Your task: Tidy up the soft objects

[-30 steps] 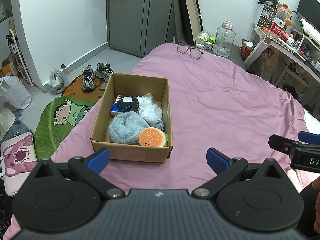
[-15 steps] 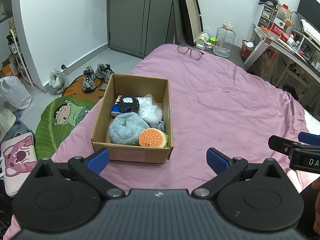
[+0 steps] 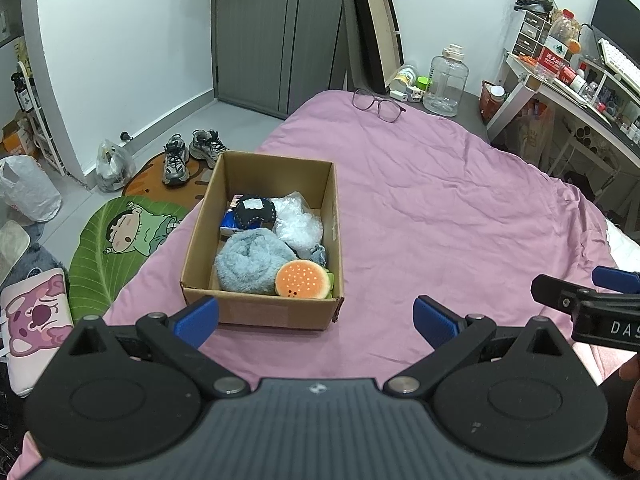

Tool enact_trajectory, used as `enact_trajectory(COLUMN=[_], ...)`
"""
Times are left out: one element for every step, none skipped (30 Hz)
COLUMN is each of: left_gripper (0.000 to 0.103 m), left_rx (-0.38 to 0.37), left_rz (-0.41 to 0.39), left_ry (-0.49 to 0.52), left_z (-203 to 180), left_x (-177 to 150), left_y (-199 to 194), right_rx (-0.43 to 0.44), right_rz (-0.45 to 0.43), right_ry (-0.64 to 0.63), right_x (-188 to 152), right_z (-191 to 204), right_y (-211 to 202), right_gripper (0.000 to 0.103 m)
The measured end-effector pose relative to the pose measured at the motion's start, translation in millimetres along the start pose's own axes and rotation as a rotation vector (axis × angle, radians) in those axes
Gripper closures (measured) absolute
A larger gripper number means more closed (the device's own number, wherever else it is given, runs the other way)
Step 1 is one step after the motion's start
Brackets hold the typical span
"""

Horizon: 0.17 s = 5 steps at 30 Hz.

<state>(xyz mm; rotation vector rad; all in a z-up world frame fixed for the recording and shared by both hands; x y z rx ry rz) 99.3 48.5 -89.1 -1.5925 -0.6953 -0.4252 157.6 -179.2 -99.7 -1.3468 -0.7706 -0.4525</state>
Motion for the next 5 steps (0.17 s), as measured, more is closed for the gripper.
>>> enact_trajectory(left_gripper=[0.001,0.001,0.001,0.001,0.001], left_rx=[-0.001,-0.003,-0.003,-0.002,-0.002], left_rz=[-0.001,-0.001,0.000,-0.001,-0.001], left_ry=[0.000,0.001,0.001,0.000,0.000], left_z=[0.0,-0.2,-0.4,-0.5,-0.5], left_x=[0.1,-0.2,-0.4,-0.4,-0.3], left_y=[-0.1,-0.2,-0.5,-0.6,-0.4], right_rx=[0.000,0.000,-0.001,-0.001,-0.001], right_rz=[0.001,0.003,0.004,0.007,0.009], right_ry=[0.000,-0.001,-0.002,-0.003,-0.004], right_x=[-0.7,-1.3,-1.9,-2.0,-2.7], right_z=[-0.9,-1.4,-2.9,-2.4,-3.6], right_y=[0.1,0.7,0.6,1.8,1.9], right_gripper=[0.000,0.000,0.000,0.000,0.000])
Point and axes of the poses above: each gripper's, at about its wrist camera, not at the fingertips, and y roughly the way its jaws point, z to its left, x to its top, the point moved 2 cm from there along y, roughly the way its jaws point, and after that the axes turned 3 degrees about -x, right-handed, at the moved point
